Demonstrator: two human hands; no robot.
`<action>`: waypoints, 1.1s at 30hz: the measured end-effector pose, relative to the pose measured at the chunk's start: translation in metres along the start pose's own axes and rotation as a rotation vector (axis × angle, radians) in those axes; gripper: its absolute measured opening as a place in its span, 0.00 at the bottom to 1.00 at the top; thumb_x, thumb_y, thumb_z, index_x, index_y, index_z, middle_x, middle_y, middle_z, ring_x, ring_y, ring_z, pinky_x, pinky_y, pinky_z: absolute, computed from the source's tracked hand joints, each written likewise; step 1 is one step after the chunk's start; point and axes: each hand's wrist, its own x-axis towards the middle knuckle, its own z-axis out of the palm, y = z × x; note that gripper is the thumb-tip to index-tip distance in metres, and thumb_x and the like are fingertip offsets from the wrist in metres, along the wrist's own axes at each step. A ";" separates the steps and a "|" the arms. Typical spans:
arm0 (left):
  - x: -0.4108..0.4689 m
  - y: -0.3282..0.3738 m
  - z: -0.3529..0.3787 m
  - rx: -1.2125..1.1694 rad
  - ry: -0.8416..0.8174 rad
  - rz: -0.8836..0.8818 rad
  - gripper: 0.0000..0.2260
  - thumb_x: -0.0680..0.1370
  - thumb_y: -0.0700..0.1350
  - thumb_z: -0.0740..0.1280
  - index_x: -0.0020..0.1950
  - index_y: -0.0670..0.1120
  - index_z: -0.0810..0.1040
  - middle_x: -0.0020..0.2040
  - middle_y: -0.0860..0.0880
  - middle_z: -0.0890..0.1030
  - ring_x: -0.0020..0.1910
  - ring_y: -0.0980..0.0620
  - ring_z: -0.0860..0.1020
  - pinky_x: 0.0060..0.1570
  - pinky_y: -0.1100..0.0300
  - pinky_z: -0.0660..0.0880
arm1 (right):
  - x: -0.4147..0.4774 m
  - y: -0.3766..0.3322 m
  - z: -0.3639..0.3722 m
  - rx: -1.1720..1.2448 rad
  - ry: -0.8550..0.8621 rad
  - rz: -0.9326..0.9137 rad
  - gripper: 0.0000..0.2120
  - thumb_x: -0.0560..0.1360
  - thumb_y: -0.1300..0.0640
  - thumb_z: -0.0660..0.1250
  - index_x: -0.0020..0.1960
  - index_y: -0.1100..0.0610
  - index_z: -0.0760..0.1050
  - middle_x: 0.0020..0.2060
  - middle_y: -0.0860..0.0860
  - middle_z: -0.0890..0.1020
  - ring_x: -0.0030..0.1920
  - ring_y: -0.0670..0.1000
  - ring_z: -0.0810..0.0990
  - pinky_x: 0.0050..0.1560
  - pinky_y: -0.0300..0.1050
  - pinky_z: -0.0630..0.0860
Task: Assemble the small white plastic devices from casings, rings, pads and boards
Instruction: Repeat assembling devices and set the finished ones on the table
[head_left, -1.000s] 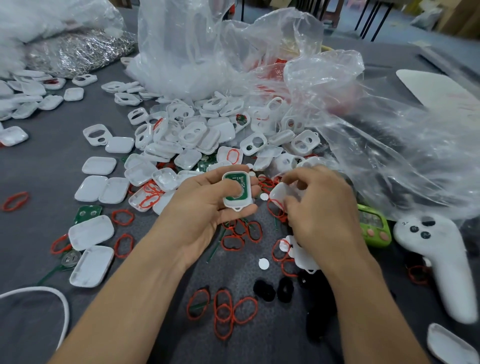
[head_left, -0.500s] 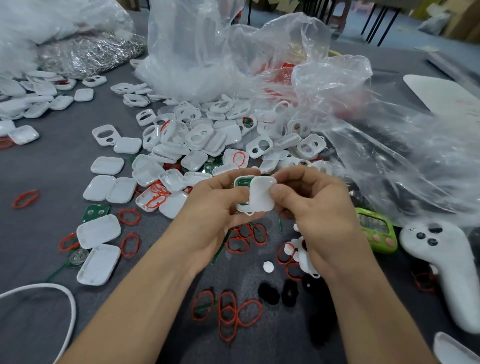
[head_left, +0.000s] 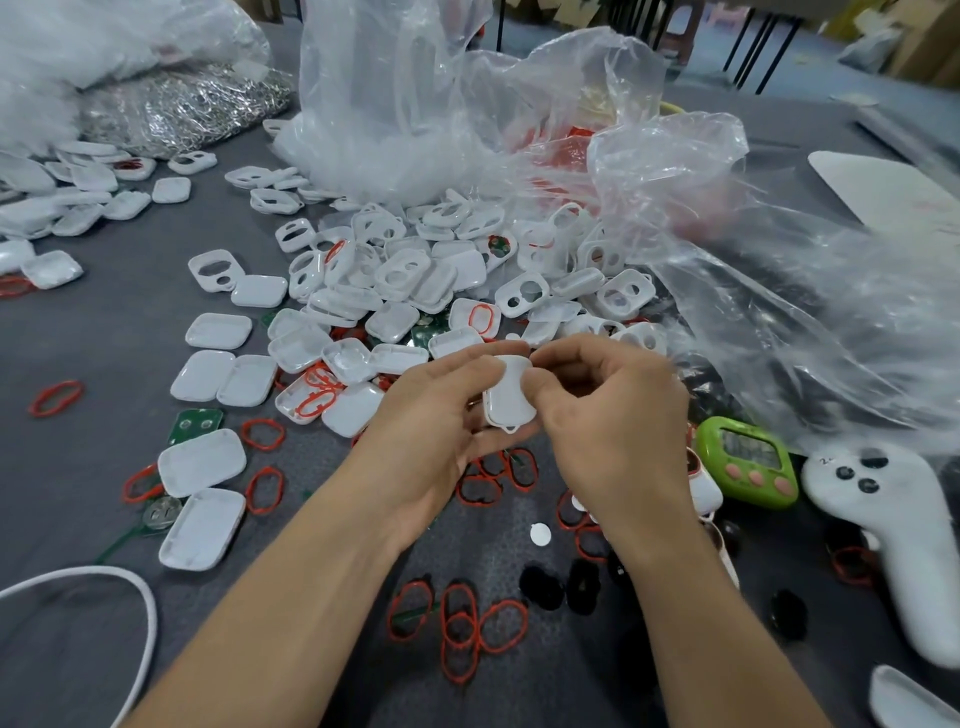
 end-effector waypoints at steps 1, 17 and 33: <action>0.001 0.000 0.000 0.009 -0.002 0.003 0.10 0.82 0.36 0.63 0.56 0.40 0.85 0.52 0.41 0.87 0.45 0.50 0.86 0.42 0.56 0.83 | 0.000 0.000 0.001 -0.010 0.003 -0.008 0.04 0.72 0.55 0.77 0.42 0.46 0.85 0.35 0.36 0.84 0.37 0.39 0.84 0.40 0.35 0.80; -0.002 -0.004 -0.001 0.297 -0.052 0.300 0.11 0.80 0.38 0.70 0.56 0.52 0.87 0.45 0.54 0.87 0.43 0.58 0.83 0.44 0.62 0.81 | 0.003 0.010 -0.013 0.503 -0.147 0.164 0.06 0.73 0.62 0.78 0.46 0.53 0.88 0.32 0.46 0.86 0.31 0.40 0.81 0.35 0.31 0.75; -0.005 -0.015 0.004 0.362 -0.026 0.343 0.14 0.77 0.34 0.72 0.58 0.50 0.85 0.47 0.47 0.88 0.45 0.53 0.84 0.48 0.60 0.81 | 0.000 0.017 -0.004 0.245 0.017 0.076 0.06 0.70 0.52 0.80 0.42 0.42 0.87 0.32 0.39 0.85 0.34 0.40 0.84 0.38 0.34 0.77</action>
